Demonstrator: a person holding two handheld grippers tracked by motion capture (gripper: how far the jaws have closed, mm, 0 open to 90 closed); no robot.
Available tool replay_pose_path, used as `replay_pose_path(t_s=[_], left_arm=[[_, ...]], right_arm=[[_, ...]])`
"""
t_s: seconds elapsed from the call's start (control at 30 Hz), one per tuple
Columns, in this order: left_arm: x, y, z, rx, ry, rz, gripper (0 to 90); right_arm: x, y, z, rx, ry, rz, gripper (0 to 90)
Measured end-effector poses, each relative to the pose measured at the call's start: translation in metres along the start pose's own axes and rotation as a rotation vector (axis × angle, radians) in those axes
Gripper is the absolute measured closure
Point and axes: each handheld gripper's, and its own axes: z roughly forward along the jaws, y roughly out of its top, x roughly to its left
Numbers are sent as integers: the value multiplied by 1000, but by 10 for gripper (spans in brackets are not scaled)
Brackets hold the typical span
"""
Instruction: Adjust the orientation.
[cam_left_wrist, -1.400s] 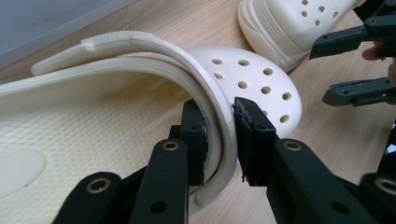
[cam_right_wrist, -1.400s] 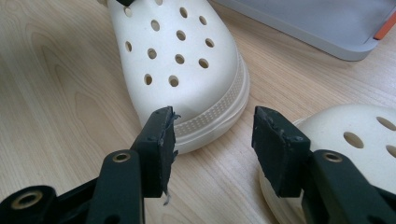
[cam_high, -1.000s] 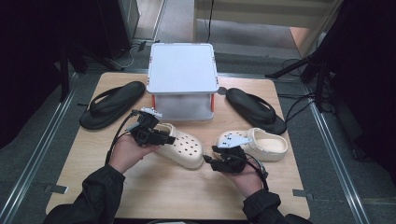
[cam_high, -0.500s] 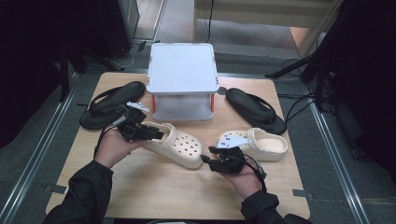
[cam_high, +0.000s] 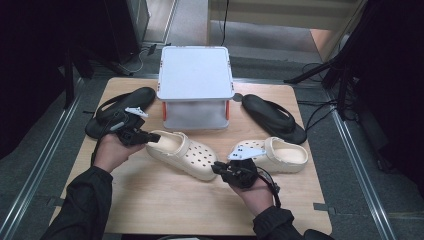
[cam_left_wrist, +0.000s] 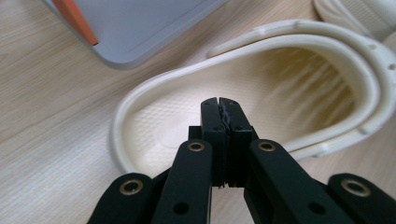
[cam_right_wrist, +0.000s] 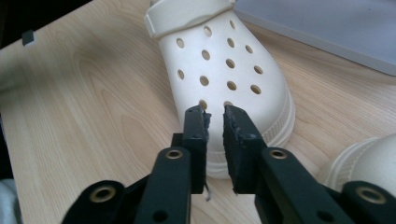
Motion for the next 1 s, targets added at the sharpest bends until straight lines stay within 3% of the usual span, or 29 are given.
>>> replay_pose_path(t_s=[0.1,0.57,0.8,1.0], left_arm=[[7,-2,4,-4,3,31,899],[14,-11,15,23,23,51,899],[15,-16,21,47,28,57,899],[16,-18,21,35,16,45,900]], right_arm=[[4,0,3,7,14,9,895],[27,-5,30,75,22,-44,900],[23,-7,37,105,-6,-40,900],[19,-7,38,107,-16,-39,900]])
